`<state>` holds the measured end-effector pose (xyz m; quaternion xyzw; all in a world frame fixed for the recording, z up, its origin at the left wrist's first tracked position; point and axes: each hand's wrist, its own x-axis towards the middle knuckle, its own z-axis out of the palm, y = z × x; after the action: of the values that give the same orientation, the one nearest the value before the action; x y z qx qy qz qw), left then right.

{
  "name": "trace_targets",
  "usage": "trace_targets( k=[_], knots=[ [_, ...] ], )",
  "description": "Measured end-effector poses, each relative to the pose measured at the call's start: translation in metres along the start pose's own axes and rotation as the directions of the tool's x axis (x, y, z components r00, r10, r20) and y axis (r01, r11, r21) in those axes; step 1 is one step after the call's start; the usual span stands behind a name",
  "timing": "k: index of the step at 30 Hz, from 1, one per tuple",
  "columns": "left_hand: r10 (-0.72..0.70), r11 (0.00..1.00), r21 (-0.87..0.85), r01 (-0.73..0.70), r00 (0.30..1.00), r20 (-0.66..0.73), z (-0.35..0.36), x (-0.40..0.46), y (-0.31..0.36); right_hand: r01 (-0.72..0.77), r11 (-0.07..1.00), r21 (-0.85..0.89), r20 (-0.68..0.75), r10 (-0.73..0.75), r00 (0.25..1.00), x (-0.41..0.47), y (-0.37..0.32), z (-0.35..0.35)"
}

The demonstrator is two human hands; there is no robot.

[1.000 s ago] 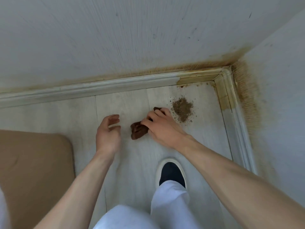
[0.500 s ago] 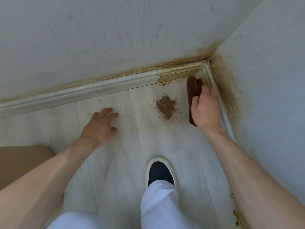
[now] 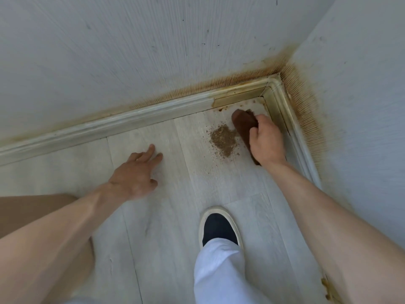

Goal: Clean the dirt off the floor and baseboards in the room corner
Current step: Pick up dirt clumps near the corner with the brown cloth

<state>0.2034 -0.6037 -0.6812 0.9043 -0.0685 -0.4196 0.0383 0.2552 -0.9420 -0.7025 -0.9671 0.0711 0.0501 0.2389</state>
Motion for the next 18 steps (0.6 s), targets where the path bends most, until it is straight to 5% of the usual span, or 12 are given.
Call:
trace_targets(
  k=[4, 12, 18],
  knots=[
    [0.009, 1.000, 0.007, -0.009, 1.000, 0.005, -0.001, -0.002, -0.001, -0.062, 0.998, -0.013, -0.089, 0.061, 0.994, 0.024, 0.007, -0.019],
    [0.001, 1.000, 0.000, -0.001, 0.999, 0.043, -0.005, -0.003, -0.001, 0.131, 0.977, -0.171, 0.195, -0.097, 0.976, 0.036, -0.012, -0.010],
    [0.006, 1.000, -0.020, -0.004, 0.999, 0.054, -0.008, -0.002, -0.002, 0.219, 0.915, -0.338, 0.189, -0.162, 0.969, 0.054, -0.033, -0.020]
  ],
)
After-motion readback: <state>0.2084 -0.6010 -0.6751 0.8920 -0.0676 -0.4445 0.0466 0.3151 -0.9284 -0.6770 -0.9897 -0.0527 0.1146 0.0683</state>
